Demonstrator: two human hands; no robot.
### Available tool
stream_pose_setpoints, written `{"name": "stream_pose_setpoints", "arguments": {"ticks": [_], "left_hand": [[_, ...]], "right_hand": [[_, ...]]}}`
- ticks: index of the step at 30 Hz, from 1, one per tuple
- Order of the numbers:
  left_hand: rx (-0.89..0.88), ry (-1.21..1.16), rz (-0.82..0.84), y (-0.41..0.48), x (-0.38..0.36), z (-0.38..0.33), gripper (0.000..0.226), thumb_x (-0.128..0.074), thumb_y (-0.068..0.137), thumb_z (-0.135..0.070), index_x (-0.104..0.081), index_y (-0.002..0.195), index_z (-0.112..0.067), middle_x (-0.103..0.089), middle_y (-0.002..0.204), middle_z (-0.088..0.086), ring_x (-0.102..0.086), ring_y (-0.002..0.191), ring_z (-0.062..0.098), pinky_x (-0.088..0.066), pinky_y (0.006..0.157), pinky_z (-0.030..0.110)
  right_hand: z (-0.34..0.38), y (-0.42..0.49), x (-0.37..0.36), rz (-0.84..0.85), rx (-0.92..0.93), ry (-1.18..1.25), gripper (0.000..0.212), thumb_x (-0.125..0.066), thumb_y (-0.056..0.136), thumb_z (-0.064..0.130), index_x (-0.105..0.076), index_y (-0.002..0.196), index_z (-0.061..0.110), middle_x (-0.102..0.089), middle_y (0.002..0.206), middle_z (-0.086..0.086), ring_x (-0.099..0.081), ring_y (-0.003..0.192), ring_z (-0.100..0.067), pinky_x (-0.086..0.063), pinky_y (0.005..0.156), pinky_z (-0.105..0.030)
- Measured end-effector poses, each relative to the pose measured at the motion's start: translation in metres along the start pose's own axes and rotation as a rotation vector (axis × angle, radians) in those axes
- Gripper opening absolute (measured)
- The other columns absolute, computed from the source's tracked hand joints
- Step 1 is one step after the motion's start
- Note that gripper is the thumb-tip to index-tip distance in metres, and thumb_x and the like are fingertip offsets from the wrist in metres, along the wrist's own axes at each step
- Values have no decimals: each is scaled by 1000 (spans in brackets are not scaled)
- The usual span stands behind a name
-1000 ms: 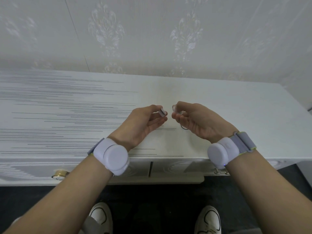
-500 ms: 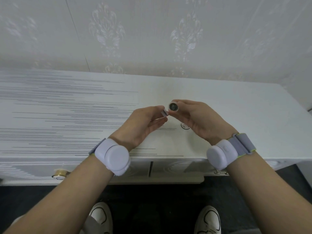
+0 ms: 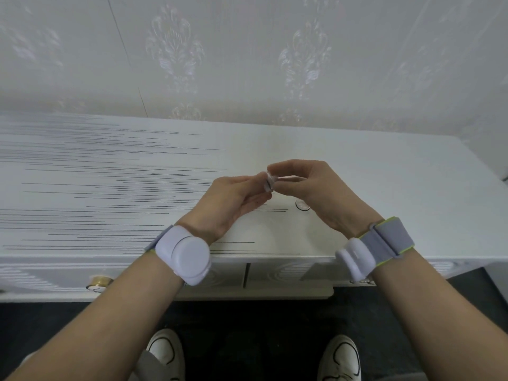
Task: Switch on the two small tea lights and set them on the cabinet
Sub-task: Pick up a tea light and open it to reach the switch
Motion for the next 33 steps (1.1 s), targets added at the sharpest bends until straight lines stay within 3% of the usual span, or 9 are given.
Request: {"name": "stream_pose_setpoints", "arguments": {"ticks": [3, 7, 12, 17, 20, 28, 33], "left_hand": [[-15, 1, 19, 0, 1, -1, 19, -61, 89, -19, -73, 89, -5, -77, 87, 5, -72, 86, 13, -55, 80, 19], [-31, 15, 57, -2, 0, -3, 25, -60, 90, -16, -69, 98, 6, -76, 90, 7, -72, 90, 15, -54, 86, 21], [0, -67, 55, -2, -1, -4, 27, -56, 92, -16, -68, 102, 6, -74, 102, 15, -71, 97, 20, -55, 81, 22], [52, -22, 64, -3, 0, -3, 27, -55, 93, -15, -67, 100, 8, -74, 100, 17, -72, 94, 21, -56, 79, 21], [25, 15, 84, -3, 2, -5, 22, -58, 90, -10, -69, 101, 6, -75, 98, 16, -72, 94, 21, -55, 82, 21], [60, 28, 77, -4, 3, -9, 19, -62, 87, -8, -70, 99, 4, -75, 98, 17, -72, 95, 22, -56, 80, 22], [84, -124, 32, 0, 3, -10, 13, -61, 86, -8, -70, 87, 1, -74, 89, 15, -71, 91, 22, -56, 84, 26]], "right_hand": [[4, -2, 2, 1, 28, -65, 20, -72, 81, 23, -74, 101, 20, -77, 98, -2, -69, 99, -32, -49, 83, -59], [4, -1, 5, -6, 61, -117, 19, -72, 80, 32, -77, 93, 18, -78, 87, -5, -74, 84, -16, -54, 83, -58], [4, 1, 3, -43, 173, -248, 25, -73, 78, 22, -72, 103, 20, -77, 88, -3, -73, 80, -10, -55, 74, -20], [2, 1, 1, -44, 234, -358, 23, -76, 75, 16, -73, 99, 15, -76, 83, -4, -70, 73, -8, -45, 54, -5], [3, -1, 1, -32, 237, -410, 19, -72, 80, 23, -75, 95, 12, -74, 72, -3, -64, 58, -2, -40, 49, -4], [5, -1, 1, -40, 230, -428, 27, -69, 82, 37, -77, 86, 12, -75, 65, -8, -69, 57, -11, -46, 53, -6], [7, 0, 0, -64, 231, -281, 27, -72, 81, 26, -70, 107, 17, -76, 73, -6, -71, 61, -12, -55, 64, -12]]}}
Point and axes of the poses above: each hand's wrist, its own y-axis towards the middle knuckle, its own x-axis out of the back of the hand, z = x × y, the point moved 3 cm from there along y, towards the middle knuckle
